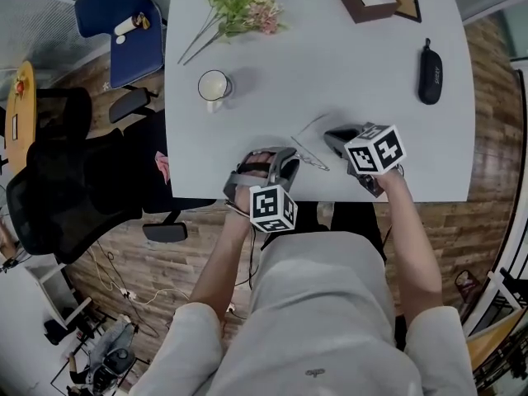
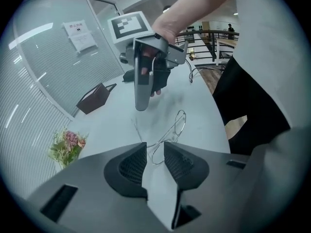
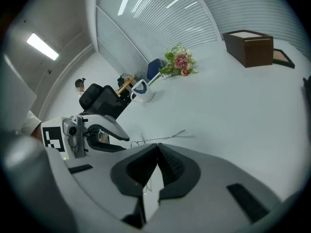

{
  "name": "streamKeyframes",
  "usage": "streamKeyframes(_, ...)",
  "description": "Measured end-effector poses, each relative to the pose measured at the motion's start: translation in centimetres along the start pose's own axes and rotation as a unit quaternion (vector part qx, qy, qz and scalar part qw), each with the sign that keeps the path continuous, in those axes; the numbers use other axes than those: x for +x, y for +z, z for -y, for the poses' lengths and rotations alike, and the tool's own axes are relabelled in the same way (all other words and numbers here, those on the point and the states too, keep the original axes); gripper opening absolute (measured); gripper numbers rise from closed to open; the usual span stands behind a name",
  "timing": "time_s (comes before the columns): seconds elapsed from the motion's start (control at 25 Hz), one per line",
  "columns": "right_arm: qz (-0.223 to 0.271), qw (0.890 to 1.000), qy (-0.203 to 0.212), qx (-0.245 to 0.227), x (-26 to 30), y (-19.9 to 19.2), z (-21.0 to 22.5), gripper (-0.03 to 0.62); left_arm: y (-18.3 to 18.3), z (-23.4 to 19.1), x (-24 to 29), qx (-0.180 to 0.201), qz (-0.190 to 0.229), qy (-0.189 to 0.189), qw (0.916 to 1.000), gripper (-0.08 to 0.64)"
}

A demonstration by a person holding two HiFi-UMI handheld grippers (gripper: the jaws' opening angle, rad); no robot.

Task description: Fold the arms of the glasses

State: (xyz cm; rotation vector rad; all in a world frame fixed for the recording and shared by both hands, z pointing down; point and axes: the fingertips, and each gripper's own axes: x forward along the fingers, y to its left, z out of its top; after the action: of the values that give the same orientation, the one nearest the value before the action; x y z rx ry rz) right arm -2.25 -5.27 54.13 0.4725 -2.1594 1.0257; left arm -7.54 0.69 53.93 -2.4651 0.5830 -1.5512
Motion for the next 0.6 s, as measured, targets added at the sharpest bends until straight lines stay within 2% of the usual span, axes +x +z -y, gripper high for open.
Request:
streamKeyframes(0.28, -0.014, 0.998, -0.016, -0.053, 0.0, 0.5, 0.0, 0.009, -0.7, -0.3, 0.9, 0.011, -0.005, -0.012, 0.9999, 0.086)
streamKeyframes(0.36, -0.015, 0.997, -0.02, -0.072, 0.1, 0.9, -0.1, 0.027, -0.7, -0.3, 1.1, 0.01, -0.003, -0.014, 0.9998, 0.077)
streamKeyframes(0.48, -0.015, 0.992, -0.035, -0.119, 0.4, 1.6, -0.1, 0.042, -0.8, -0.2, 1.4, 0.01, 0.0, -0.019, 0.9998, 0.075)
streamKeyframes(0.6, -0.016, 0.981, -0.06, -0.184, 0.8, 2.5, -0.3, 0.068, -1.1, 0.0, 1.7, 0.017, -0.001, -0.019, 0.9997, 0.06)
